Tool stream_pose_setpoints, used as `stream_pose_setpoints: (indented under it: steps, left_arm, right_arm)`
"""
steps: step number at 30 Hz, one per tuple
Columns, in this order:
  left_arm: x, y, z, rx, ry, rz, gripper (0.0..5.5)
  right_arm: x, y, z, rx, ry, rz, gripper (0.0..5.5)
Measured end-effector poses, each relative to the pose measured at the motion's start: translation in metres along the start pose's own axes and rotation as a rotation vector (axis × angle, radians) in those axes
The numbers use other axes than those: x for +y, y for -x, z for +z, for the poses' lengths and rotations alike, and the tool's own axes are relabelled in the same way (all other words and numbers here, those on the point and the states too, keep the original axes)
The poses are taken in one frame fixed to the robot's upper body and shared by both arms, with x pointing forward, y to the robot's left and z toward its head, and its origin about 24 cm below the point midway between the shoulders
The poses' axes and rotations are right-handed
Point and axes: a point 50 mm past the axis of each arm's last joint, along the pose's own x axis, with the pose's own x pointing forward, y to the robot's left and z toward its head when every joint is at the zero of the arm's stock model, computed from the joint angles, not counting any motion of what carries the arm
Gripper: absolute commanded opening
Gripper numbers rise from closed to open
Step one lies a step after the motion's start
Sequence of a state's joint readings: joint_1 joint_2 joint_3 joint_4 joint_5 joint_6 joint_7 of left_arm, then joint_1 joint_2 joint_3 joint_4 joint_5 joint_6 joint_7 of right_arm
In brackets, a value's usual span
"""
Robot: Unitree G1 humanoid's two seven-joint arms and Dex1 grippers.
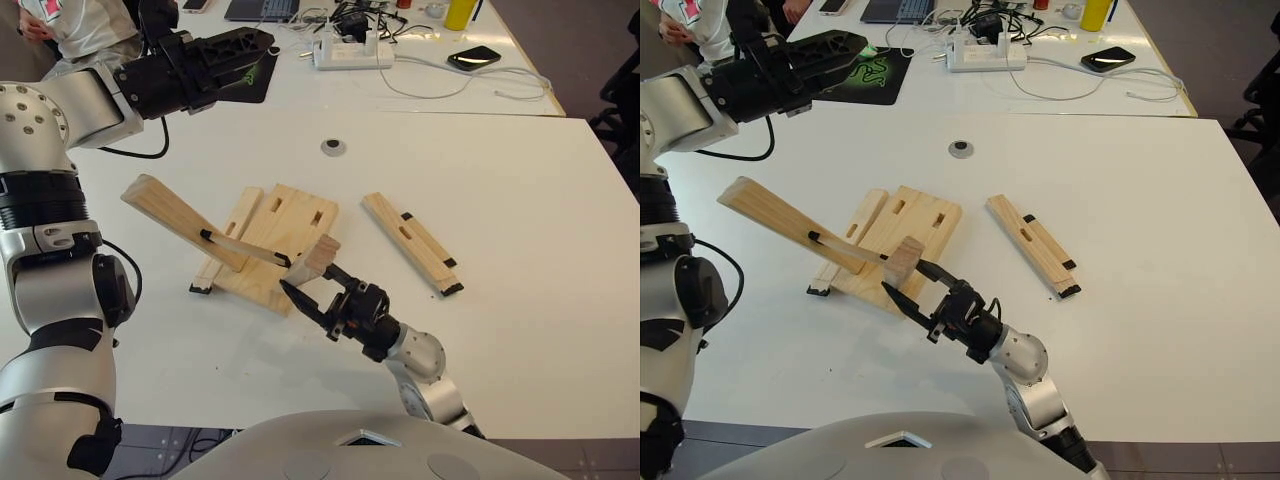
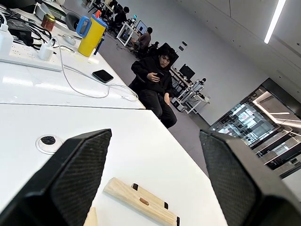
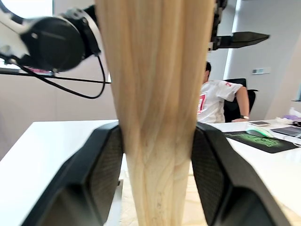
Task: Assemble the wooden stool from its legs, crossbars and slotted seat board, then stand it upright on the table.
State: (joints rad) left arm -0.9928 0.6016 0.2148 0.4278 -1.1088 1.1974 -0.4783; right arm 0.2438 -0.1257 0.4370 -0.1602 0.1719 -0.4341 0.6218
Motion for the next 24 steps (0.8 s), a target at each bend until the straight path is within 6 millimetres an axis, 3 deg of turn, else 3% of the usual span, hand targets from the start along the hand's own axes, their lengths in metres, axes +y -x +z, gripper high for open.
stream_pose_setpoints:
  steps: [14, 24]
  left_arm:
    - [-0.001, 0.002, 0.002, 0.0, -0.001, -0.011, 3.45]
    - [-0.002, 0.01, -0.001, -0.031, -0.003, 0.006, 3.45]
  right_arm:
    - [-0.009, 0.019, 0.0, 0.07, -0.026, 0.012, 2.05]
    - [-0.024, 0.027, 0.013, 0.159, -0.078, 0.099, 2.05]
